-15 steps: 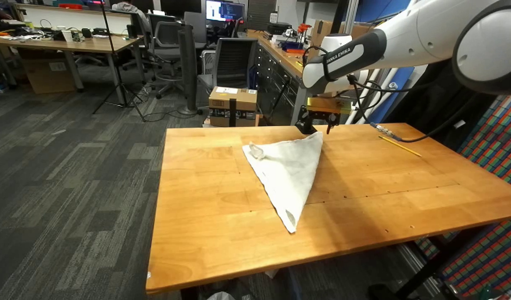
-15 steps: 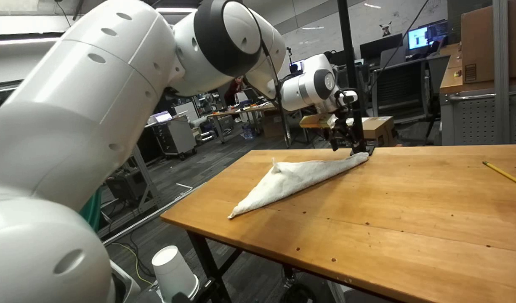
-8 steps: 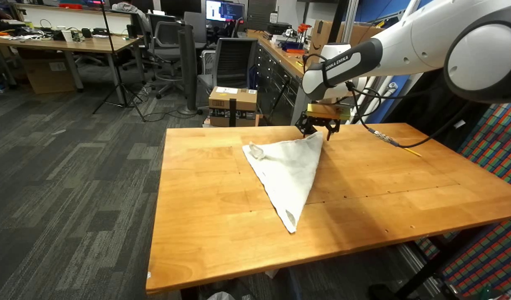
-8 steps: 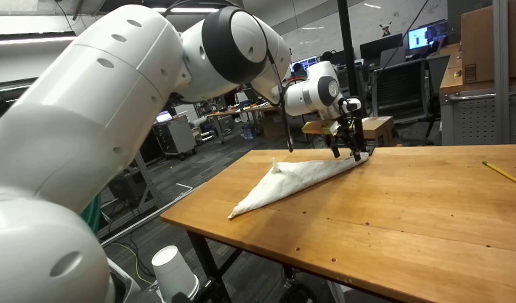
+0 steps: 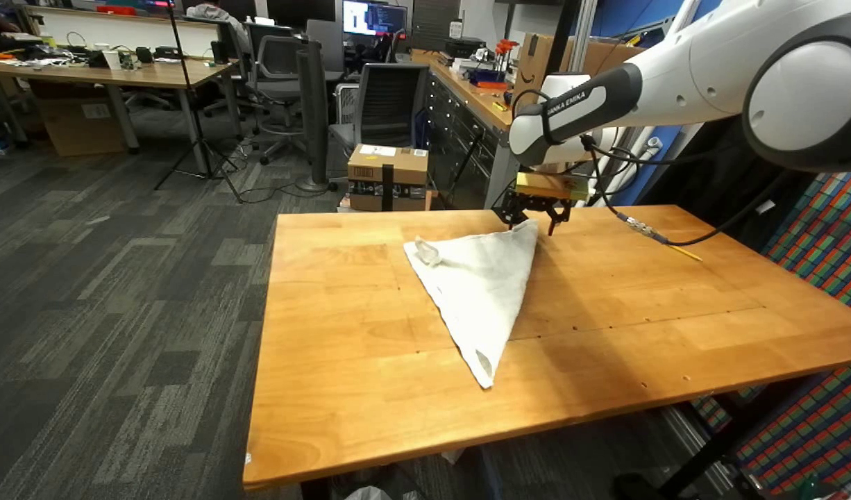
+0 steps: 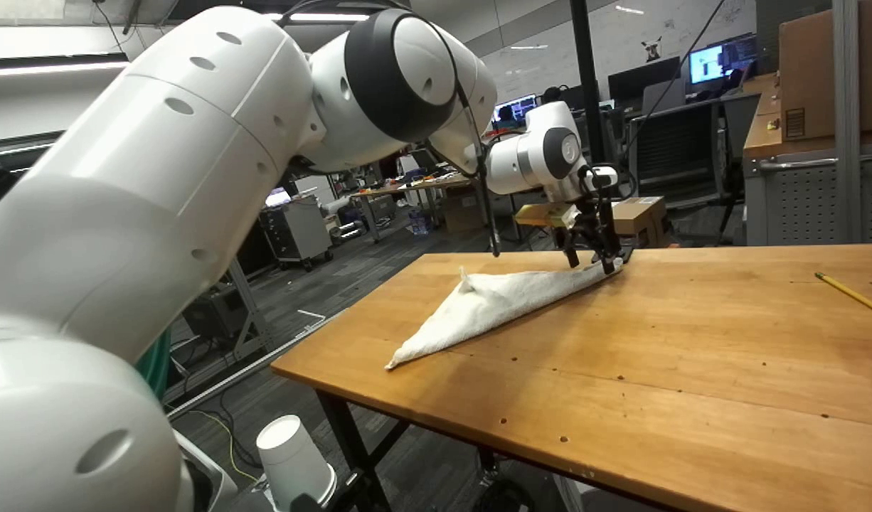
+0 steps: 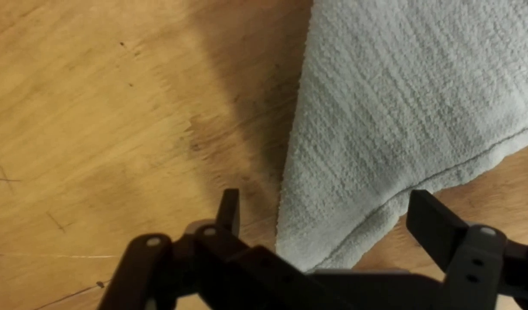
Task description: Fold the towel thrice
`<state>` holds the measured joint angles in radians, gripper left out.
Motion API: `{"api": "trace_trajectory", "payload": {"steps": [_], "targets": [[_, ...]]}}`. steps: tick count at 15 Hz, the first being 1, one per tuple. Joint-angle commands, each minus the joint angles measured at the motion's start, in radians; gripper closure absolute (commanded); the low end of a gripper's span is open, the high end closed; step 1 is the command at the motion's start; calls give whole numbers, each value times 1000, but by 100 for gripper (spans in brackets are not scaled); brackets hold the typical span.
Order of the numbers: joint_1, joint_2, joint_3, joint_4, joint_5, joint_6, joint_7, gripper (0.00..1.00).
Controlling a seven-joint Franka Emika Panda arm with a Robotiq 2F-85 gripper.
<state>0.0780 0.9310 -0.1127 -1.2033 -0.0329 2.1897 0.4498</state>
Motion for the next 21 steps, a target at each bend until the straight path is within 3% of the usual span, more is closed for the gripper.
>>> {"api": "trace_trajectory", "payload": {"steps": [1,14,15,17,21], "targets": [[-10,-4,11,19,23,-41,-14,0],[-5,-3,26,14,24,-94,-17,1],[-5,-3,27,14,24,-96,-17,24],[-6,-2,28,17,24,-103,-18,30],[-4,-8,28,10,21,-101,-21,64]]}}
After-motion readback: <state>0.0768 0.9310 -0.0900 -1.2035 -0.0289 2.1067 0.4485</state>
